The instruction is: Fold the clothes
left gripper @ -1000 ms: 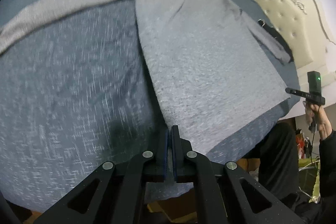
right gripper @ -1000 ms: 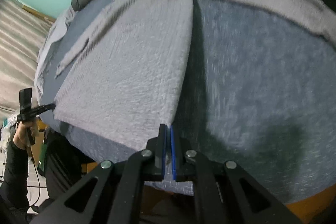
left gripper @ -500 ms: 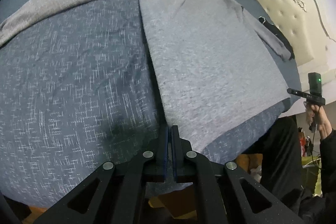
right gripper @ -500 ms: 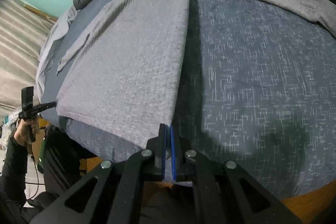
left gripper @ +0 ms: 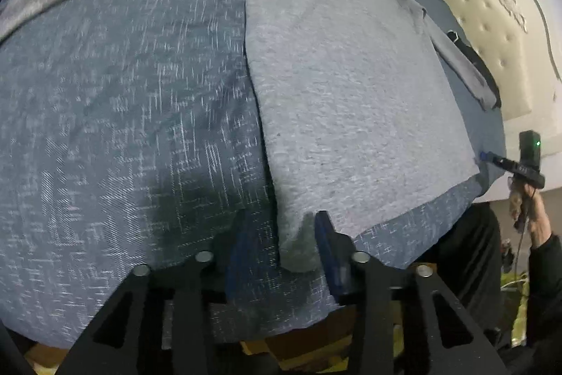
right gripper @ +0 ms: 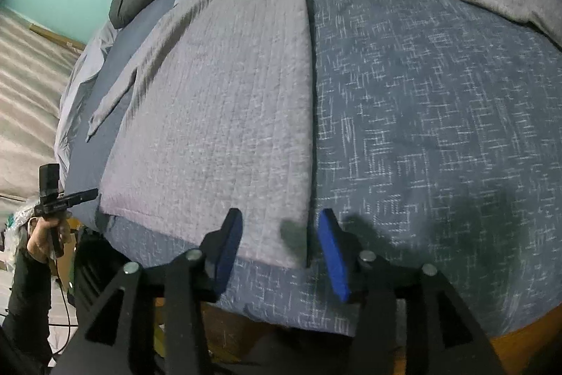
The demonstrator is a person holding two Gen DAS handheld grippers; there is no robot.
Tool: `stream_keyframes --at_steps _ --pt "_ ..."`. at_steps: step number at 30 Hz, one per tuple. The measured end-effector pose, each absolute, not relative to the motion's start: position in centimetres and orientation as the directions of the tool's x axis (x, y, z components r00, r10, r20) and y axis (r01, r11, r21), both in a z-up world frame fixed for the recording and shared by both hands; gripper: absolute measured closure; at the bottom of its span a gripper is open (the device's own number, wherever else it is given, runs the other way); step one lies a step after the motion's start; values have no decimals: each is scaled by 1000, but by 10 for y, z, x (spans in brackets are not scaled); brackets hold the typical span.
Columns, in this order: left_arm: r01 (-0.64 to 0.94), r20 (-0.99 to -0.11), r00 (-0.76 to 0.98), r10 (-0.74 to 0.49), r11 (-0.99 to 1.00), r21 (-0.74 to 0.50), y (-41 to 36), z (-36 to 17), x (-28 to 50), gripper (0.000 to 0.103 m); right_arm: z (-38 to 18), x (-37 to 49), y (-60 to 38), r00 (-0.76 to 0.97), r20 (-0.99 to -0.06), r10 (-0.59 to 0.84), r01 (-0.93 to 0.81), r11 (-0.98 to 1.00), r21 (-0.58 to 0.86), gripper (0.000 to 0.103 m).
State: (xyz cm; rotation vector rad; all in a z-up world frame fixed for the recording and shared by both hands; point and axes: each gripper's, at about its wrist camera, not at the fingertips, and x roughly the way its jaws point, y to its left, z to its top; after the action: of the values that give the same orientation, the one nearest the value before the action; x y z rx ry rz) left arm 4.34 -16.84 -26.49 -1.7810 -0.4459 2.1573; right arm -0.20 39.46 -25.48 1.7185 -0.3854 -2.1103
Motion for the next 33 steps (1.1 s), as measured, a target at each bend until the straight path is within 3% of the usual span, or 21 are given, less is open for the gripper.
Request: stream_keyframes --at_steps 5,7,8,9,12,20,28,33 --pt "-55 -895 -160 417 -909 -413 -151 -278 43 62 -257 -7 392 -169 -873 -457 109 -889 444 50" --pt "-66 -896 -151 418 -908 -413 -146 -280 42 81 -256 -5 393 -169 -875 -453 116 -891 439 52" --pt "-72 -895 -147 422 -907 -416 -143 -280 42 97 -255 -4 394 -170 -876 -451 119 -892 436 66" --pt "-84 -896 -149 419 -908 -411 -140 -277 42 97 -254 -2 394 -170 -877 -449 123 -893 433 80" --pt "-114 -894 -162 417 -908 -403 -137 -264 44 99 -252 1 396 -171 -880 -442 133 -896 424 98" --pt "-123 -889 -167 427 -903 -411 -134 -242 57 100 -245 11 401 -173 -888 -426 161 -902 401 101" --pt "-79 -891 -142 431 -902 -424 -124 -270 55 99 -266 19 406 -161 -899 -407 138 -912 387 101" --pt "-55 -893 -165 419 -908 -416 -127 -264 50 91 -251 17 412 -188 -877 -442 145 -896 421 97"
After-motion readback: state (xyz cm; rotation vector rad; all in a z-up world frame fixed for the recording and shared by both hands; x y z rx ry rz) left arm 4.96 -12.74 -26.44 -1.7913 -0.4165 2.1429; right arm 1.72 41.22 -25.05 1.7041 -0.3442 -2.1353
